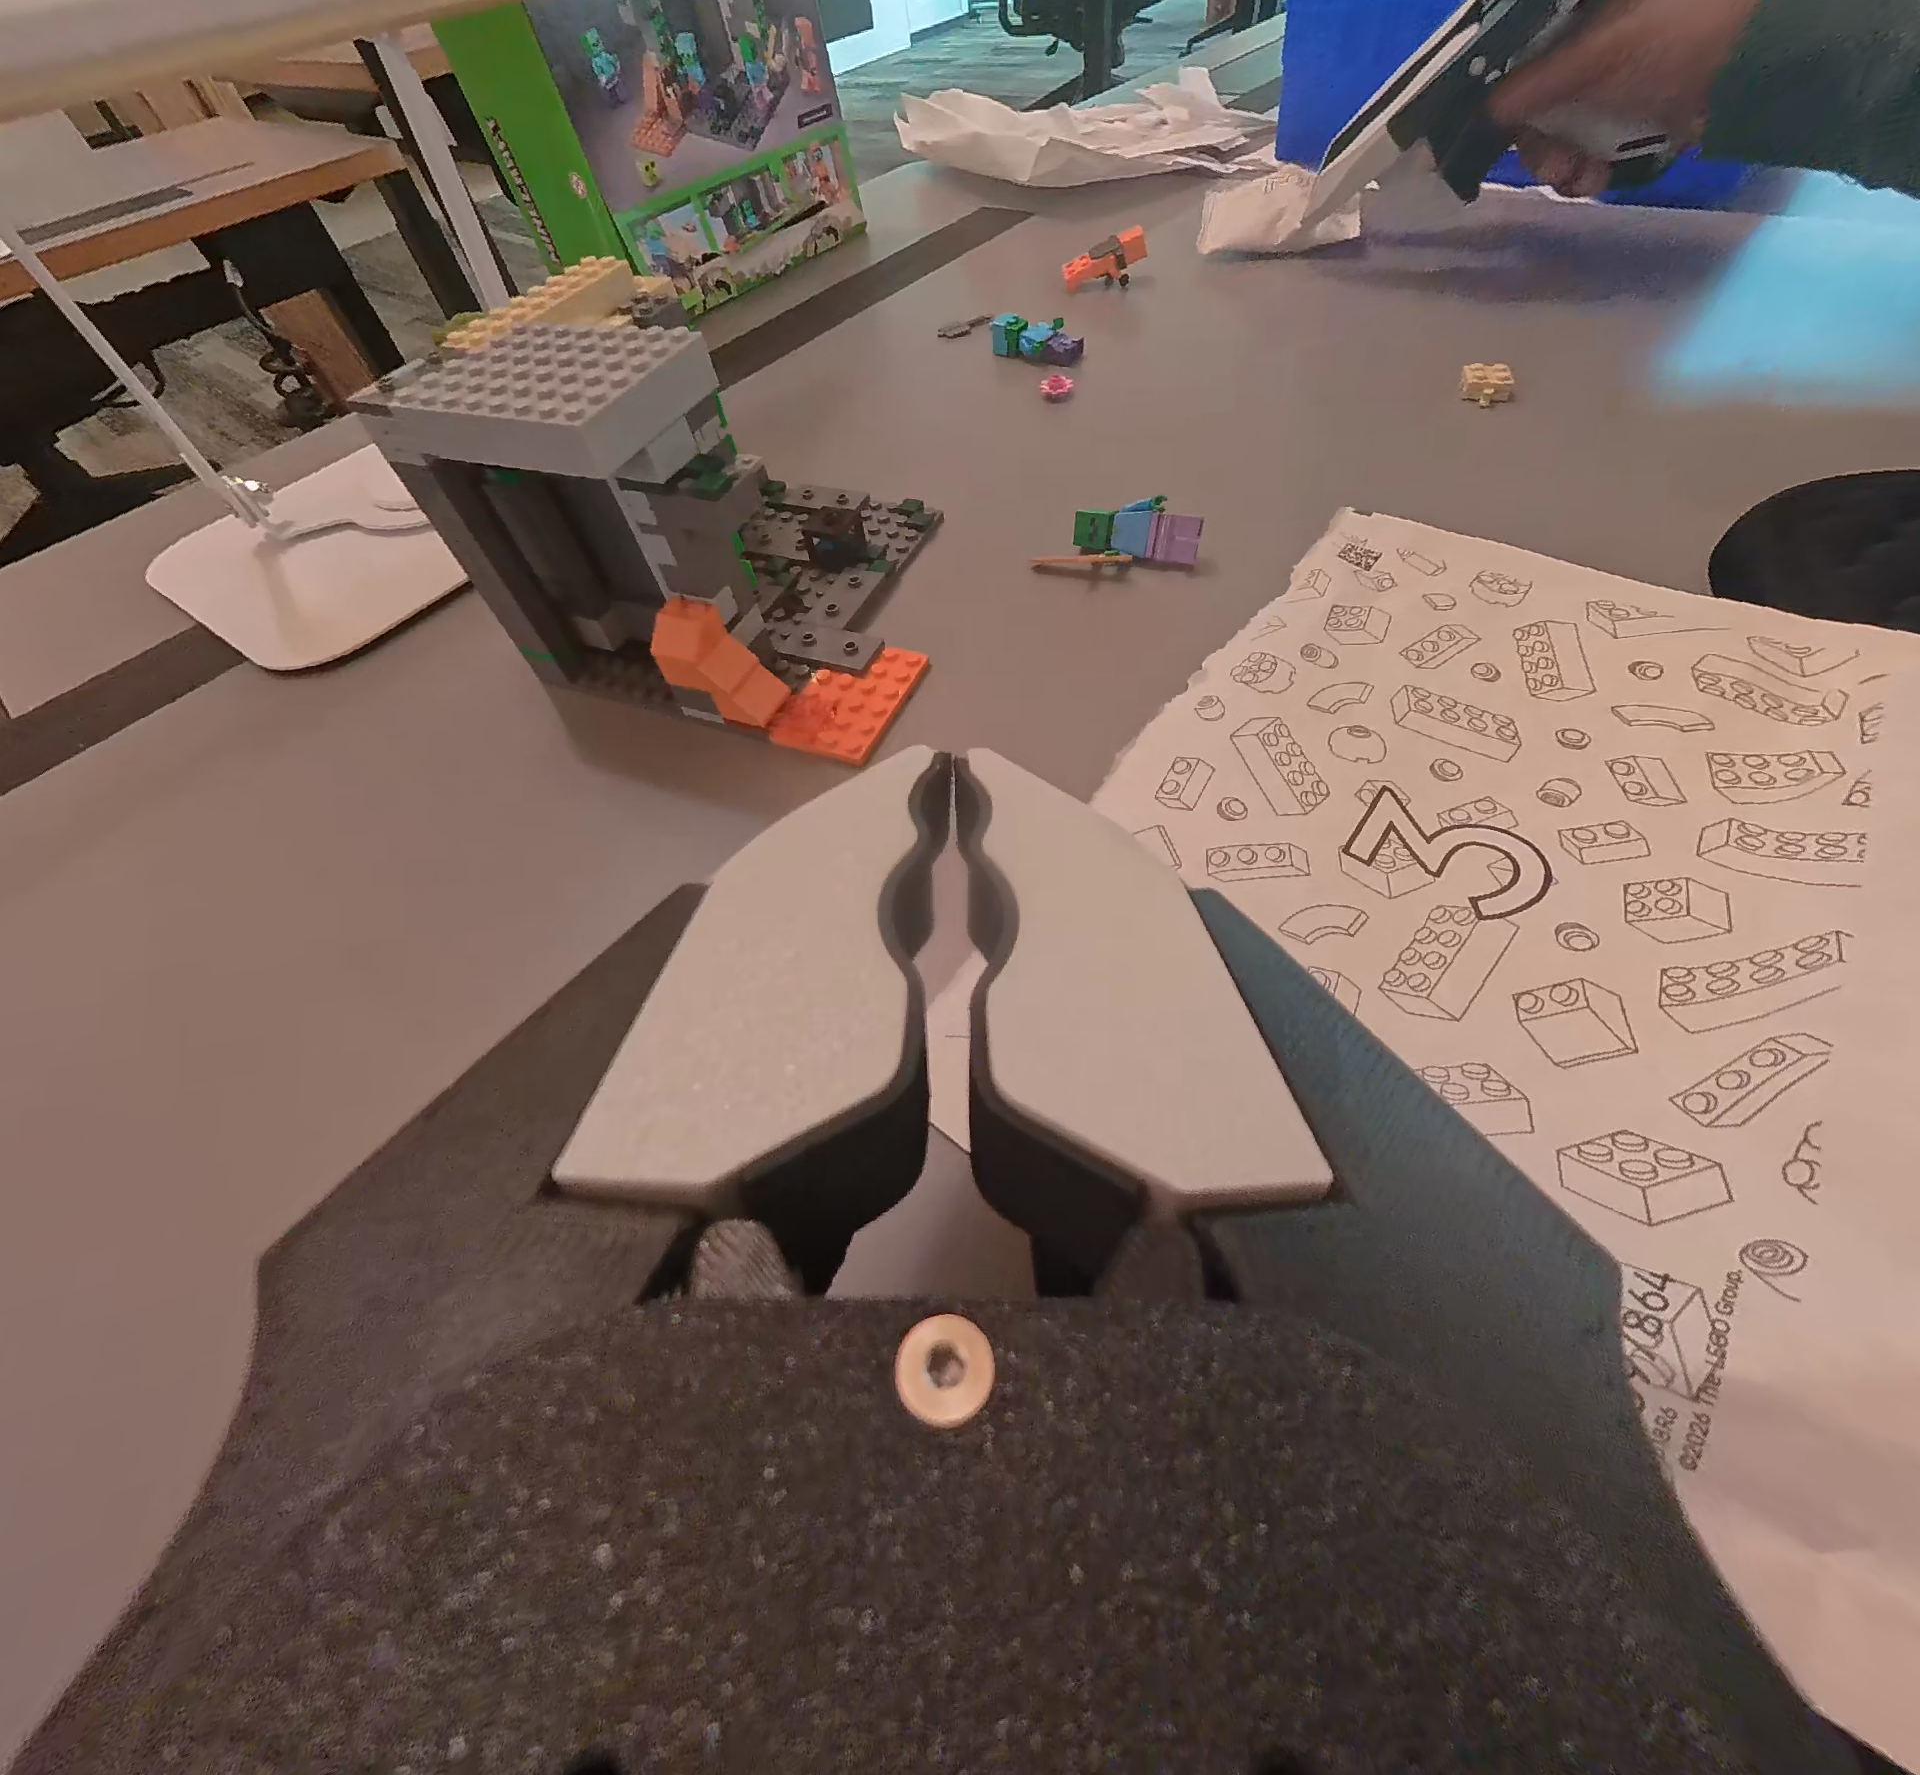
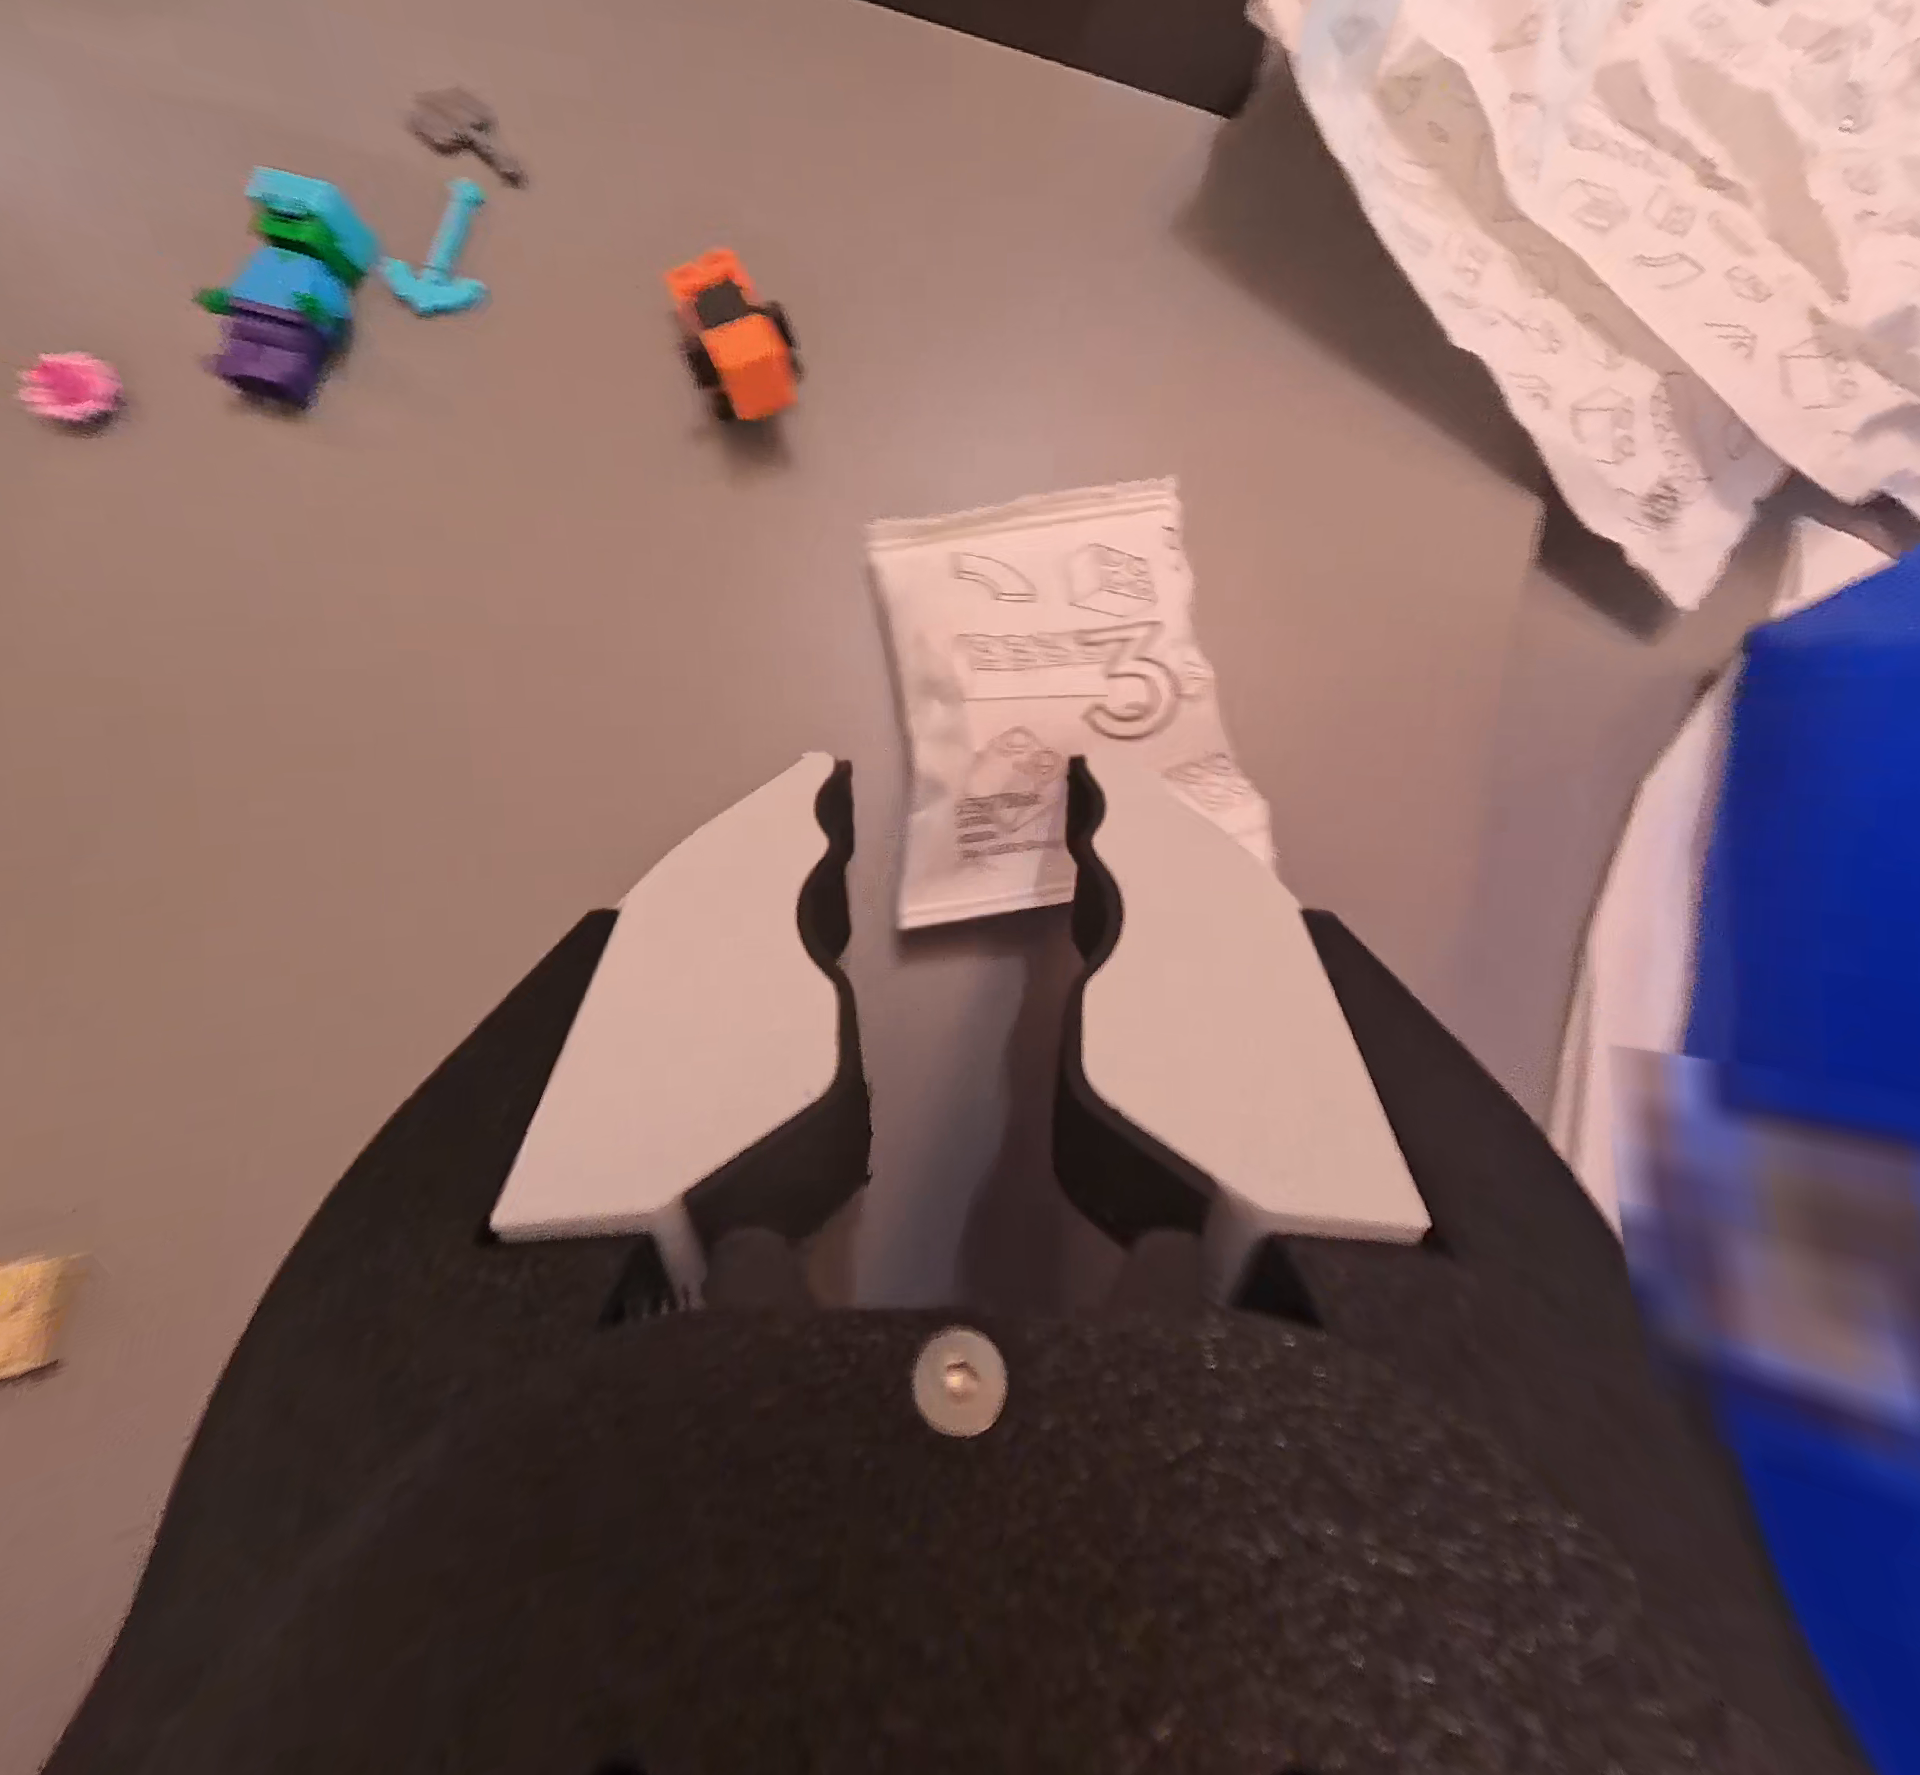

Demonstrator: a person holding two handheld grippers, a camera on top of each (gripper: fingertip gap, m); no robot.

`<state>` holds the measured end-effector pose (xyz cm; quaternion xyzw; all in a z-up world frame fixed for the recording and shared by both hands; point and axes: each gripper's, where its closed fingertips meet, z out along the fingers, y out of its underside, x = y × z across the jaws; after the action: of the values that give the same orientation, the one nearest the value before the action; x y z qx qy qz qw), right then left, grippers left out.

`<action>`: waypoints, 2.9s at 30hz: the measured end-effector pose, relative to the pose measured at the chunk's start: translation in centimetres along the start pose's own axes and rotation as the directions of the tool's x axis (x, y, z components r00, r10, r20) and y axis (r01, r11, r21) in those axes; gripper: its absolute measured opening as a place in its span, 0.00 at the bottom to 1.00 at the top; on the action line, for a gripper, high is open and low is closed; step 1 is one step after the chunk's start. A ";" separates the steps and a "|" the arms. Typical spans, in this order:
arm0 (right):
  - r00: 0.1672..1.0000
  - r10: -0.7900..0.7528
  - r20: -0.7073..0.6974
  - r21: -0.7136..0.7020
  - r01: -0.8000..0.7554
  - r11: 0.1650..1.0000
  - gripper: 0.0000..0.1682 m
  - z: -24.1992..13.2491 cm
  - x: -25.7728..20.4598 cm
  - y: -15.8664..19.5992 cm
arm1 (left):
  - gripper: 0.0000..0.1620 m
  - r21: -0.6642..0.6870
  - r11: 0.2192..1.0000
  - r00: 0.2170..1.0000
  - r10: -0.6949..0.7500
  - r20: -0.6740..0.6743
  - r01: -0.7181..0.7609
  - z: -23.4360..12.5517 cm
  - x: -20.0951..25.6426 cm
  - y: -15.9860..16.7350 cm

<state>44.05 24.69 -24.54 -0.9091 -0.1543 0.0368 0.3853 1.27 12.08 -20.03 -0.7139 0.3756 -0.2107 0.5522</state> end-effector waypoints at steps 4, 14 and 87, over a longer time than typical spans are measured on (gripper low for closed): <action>0.978 -0.113 0.173 0.064 0.103 0.993 0.23 -2.4 -5.7 -0.7 | 0.00 0.000 1.000 1.000 0.007 0.000 -0.007 0.0 0.1 0.0; 0.904 -0.249 0.347 -0.126 0.309 0.943 0.24 -5.7 -15.5 6.2 | 0.00 0.002 0.999 0.999 0.041 -0.002 -0.041 -0.1 0.6 -0.2; -0.184 -0.009 0.983 -0.039 -0.254 0.966 0.09 -17.6 -40.3 -4.9 | 0.10 0.488 0.776 0.844 0.519 -0.135 -0.399 -6.1 7.9 -9.4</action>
<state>7.79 3.32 -10.76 -0.5293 -0.3004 0.7677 0.2008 4.72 3.20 -10.22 -0.4208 0.5513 -0.2402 0.6792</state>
